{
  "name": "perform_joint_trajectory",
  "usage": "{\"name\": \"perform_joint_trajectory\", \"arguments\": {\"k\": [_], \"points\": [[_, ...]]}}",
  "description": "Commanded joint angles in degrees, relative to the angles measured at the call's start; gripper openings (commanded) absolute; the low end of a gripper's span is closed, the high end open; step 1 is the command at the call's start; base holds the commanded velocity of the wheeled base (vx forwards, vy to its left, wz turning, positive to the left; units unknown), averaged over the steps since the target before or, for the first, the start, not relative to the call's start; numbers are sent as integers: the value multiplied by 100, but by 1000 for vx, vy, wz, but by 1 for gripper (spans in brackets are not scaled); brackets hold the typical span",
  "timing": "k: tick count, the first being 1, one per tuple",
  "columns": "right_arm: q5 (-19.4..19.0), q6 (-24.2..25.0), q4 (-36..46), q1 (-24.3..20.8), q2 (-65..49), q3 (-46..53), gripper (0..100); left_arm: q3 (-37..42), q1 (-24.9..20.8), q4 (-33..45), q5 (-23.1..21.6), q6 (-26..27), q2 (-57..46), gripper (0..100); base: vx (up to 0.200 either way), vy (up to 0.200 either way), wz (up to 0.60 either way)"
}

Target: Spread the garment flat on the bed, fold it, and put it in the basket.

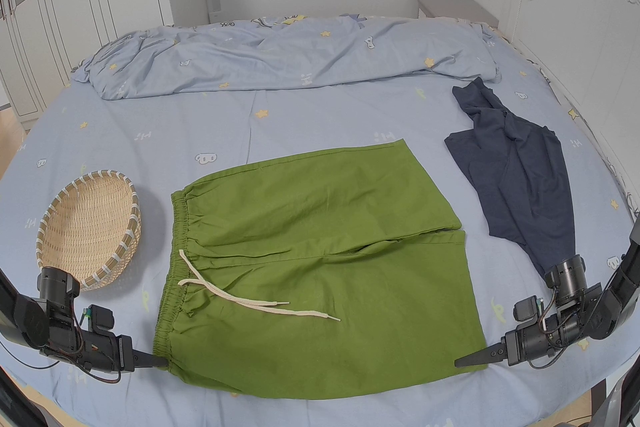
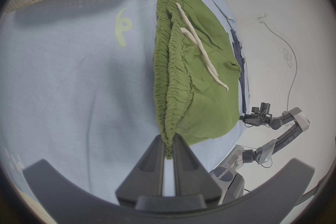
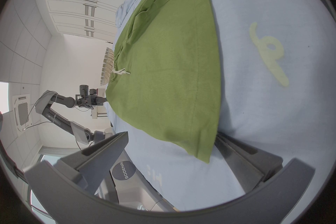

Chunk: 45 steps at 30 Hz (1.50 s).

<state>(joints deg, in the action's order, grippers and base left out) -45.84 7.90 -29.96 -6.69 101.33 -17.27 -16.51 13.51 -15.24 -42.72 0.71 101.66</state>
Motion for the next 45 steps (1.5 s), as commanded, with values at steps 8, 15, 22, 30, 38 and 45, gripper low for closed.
{"name": "perform_joint_trajectory", "arguments": {"k": [8, 15, 22, 30, 38, 45], "points": [[-13, -52, 8, 256, 115, 57, 100, -11, 12, -5, 0, 0, 47, 0, 0, 0, 0], [-4, -219, 17, 520, 124, 128, 0, -19, 38, -5, 0, 0, 56, 0, 0, 0, 0], [5, -421, 17, 643, 89, 356, 0, -134, 319, -14, -9, 0, 205, 0, 0, 0, 0], [5, -509, 122, 652, -447, 673, 0, -142, 302, 38, -9, 26, 153, 0, 0, 0, 0], [5, -535, 1300, -315, -1300, 699, 0, -142, 433, 56, -9, 175, 179, 0, 0, 0, 0], [5, -491, 1696, -508, -1678, 638, 0, -142, 416, 214, -44, 272, 144, 0, 0, 0, 0]]}}
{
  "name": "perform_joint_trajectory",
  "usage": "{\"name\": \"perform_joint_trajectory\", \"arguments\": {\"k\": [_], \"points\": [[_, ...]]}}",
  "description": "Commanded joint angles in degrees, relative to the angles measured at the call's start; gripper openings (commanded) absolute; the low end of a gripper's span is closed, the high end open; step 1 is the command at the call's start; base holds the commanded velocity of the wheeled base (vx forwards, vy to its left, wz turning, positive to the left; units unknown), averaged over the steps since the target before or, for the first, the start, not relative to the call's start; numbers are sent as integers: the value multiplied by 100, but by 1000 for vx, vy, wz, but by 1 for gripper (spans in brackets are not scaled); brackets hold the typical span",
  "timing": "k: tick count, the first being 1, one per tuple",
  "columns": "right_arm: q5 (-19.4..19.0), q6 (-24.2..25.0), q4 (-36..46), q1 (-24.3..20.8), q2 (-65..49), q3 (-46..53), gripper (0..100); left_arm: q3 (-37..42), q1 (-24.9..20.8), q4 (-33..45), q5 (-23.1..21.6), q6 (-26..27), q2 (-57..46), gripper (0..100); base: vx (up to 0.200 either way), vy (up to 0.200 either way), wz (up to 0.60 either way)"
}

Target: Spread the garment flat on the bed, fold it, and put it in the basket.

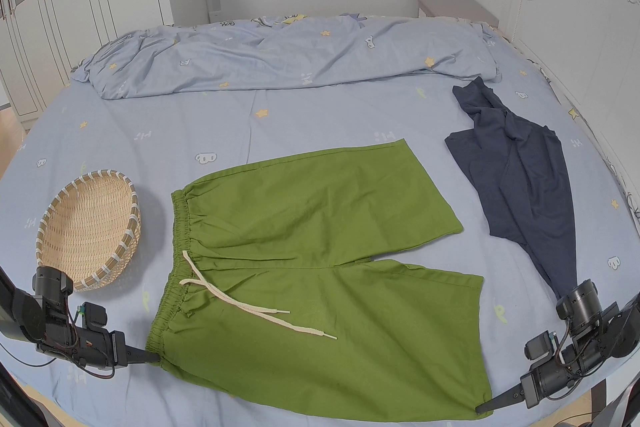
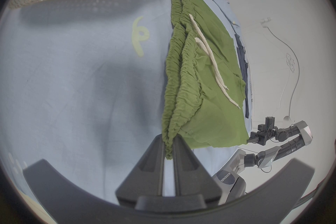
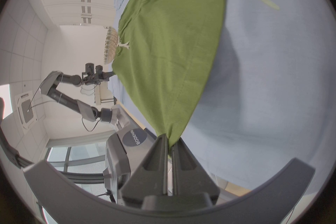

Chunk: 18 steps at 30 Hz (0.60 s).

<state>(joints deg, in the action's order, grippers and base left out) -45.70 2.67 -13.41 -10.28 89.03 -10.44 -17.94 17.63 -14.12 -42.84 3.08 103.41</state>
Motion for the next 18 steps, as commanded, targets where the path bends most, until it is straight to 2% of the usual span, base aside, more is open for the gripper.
{"name": "perform_joint_trajectory", "arguments": {"k": [1, 5, 7, 8, 10, 11, 12, 13, 15, 17, 18], "points": [[-9, 32, 40, -150, -448, -46, 0, 1, 4, 102, -32, 34, -32, 0, 0, 0, 0], [0, 58, 137, 175, -703, -372, 0, -253, -23, 559, -49, -62, -577, 0, 0, 0, 0], [0, 76, 462, 307, -887, -767, 0, -746, -14, 1412, -58, -317, -1016, 0, 0, 0, 0], [0, 111, 875, 377, -1045, -1180, 0, -1238, -31, 2185, -58, -519, -1306, 0, 0, 0, 0], [0, 120, 928, 395, -1063, -1233, 0, -1299, -40, 2282, -67, -537, -1341, 0, 0, 0, 0], [0, 190, 1895, 465, -1274, -2156, 0, -2196, -66, 3591, -120, -607, -1684, 0, 0, 0, 0], [0, 190, 1991, 465, -1283, -2261, 0, -2284, -75, 3697, -137, -607, -1710, 0, 0, 0, 0], [53, 190, 2457, 492, -1309, -2824, 0, -2635, -119, 4013, -225, -642, -1842, 0, 0, 0, 0], [88, 190, 2747, 553, -1291, -3333, 0, -2846, -172, 4101, -251, -748, -1913, 0, 0, 0, 0], [88, 190, 3011, 597, -1274, -3834, 0, -3057, -286, 4110, -243, -1055, -1930, 0, 0, 0, 0], [88, 199, 3239, 632, -1239, -4248, 0, -3321, -383, 4110, -243, -1495, -1895, 0, 0, 0, 0]]}}
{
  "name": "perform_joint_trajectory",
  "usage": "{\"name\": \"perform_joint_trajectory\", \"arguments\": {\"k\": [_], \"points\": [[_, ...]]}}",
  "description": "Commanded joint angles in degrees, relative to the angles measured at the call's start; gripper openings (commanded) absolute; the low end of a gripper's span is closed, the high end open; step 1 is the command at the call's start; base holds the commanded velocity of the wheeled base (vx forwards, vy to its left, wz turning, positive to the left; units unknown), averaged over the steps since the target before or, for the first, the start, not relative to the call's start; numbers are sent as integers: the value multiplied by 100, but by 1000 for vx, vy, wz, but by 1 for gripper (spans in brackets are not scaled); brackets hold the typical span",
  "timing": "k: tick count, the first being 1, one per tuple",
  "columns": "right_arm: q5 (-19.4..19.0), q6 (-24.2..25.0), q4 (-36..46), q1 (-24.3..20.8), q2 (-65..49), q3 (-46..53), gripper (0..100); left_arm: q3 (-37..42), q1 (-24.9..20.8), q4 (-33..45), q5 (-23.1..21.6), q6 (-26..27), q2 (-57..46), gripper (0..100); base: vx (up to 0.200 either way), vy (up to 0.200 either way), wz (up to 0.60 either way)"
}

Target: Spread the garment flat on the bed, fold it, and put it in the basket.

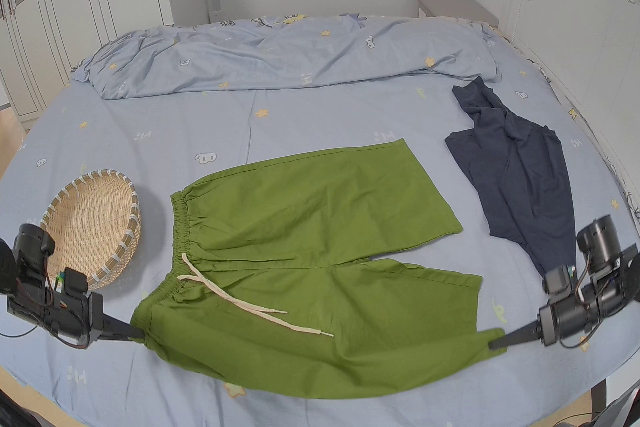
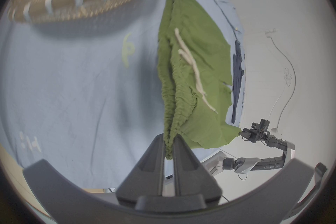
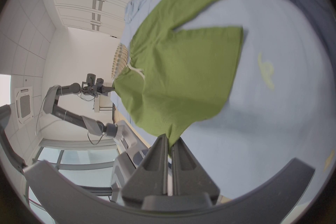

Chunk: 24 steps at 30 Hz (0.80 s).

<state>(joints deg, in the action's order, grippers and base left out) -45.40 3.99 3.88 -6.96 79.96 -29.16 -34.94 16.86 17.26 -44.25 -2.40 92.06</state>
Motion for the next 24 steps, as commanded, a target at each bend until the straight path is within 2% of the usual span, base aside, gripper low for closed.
{"name": "perform_joint_trajectory", "arguments": {"k": [1, 2, 3, 8, 9, 11, 12, 13, 15, 16, 19, 20, 21, 23, 24], "points": [[57, 67, 1537, 301, -332, -2410, 0, -1648, -315, 963, -101, -990, -751, 0, 0, 0, 0], [66, 67, 1748, 353, -156, -2858, 0, -2008, -359, 972, -84, -1562, -681, 0, 0, 0, 0], [66, 67, 1818, 380, -42, -3052, 0, -2184, -368, 972, -84, -1755, -593, 0, 0, 0, 0], [119, 252, 1862, 432, 468, -3904, 0, -2834, -359, 972, -75, -1940, -101, 0, 0, 0, 0], [286, 419, 1862, 415, 609, -4133, 0, -2975, -359, 972, -75, -1948, 13, 0, 0, 0, 0], [857, 674, 1818, 318, 916, -4572, 0, -3291, -376, 972, -57, -1983, 251, 0, 0, 0, 0], [901, 682, 1818, 309, 943, -4599, 0, -3291, -376, 972, -57, -1983, 251, 0, 0, 0, 0], [1305, 744, 1774, 195, 1162, -4941, 0, -3555, -394, 972, -57, -2071, 400, 0, 0, 0, 0], [1578, 779, 1704, 125, 1347, -5196, 0, -3766, -403, 972, -48, -2159, 514, 0, 0, 0, 0], [1991, 876, 1581, 19, 1584, -5530, 0, -4021, -420, 972, -48, -2194, 673, 0, 0, 0, 0], [2676, 911, 1212, -192, 1936, -5855, 0, -4381, -420, 963, -48, -2115, 901, 0, 0, 0, 0], [2694, 911, 1186, -200, 1953, -5864, 0, -4399, -420, 963, -48, -2107, 910, 0, 0, 0, 0], [2861, 893, 772, -262, 2103, -5926, 0, -4566, -403, 972, -48, -2010, 1042, 0, 0, 0, 0], [2861, 885, 570, -288, 2173, -5926, 0, -4601, -403, 963, -48, -1975, 1077, 0, 0, 0, 0], [2870, 867, 219, -359, 2340, -5961, 0, -4592, -420, 972, -57, -1913, 1156, 0, 0, 0, 0]]}}
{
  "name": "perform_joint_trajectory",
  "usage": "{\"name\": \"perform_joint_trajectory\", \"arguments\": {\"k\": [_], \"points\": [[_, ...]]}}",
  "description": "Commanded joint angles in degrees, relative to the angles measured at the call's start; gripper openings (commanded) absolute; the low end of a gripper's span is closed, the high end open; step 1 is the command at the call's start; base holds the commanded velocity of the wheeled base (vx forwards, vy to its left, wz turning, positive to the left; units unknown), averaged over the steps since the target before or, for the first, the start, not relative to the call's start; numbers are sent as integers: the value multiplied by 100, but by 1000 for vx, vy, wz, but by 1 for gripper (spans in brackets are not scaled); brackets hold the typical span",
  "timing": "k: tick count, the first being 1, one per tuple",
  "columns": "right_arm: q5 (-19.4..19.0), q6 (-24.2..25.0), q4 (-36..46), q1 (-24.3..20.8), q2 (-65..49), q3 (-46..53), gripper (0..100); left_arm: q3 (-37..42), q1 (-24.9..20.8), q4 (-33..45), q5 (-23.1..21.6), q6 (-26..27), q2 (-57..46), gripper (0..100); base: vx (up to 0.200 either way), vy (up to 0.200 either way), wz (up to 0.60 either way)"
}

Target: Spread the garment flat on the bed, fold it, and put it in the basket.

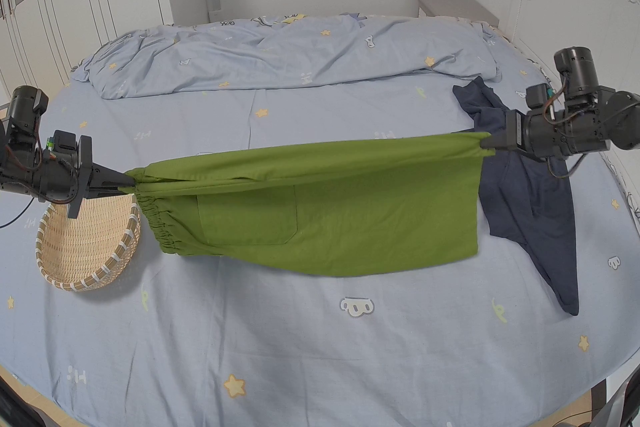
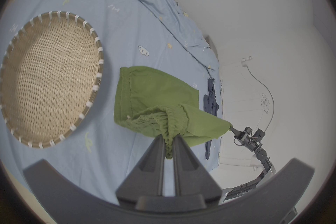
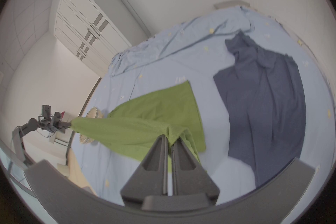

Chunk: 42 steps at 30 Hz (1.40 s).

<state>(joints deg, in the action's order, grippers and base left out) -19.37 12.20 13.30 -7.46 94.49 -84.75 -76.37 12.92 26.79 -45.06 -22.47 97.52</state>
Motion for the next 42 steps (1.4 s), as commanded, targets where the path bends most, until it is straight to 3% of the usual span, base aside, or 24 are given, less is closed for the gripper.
{"name": "perform_joint_trajectory", "arguments": {"k": [1, 9, 16, 42], "points": [[267, 45, -724, -309, 887, -402, 0, -449, -27, 19, 23, 93, 610, 0, 0, 0, 0], [346, -34, -926, -370, 1370, -1149, 0, -308, 255, 10, -12, 392, 742, 0, 0, 0, 0], [970, -86, -1813, -484, 1845, -1509, 0, -308, 387, 10, -65, 480, 715, 0, 0, 0, 0], [1102, -69, -1717, -440, 2012, -1685, 0, -739, 167, -139, -56, 480, 1322, 0, 0, 0, 0]]}}
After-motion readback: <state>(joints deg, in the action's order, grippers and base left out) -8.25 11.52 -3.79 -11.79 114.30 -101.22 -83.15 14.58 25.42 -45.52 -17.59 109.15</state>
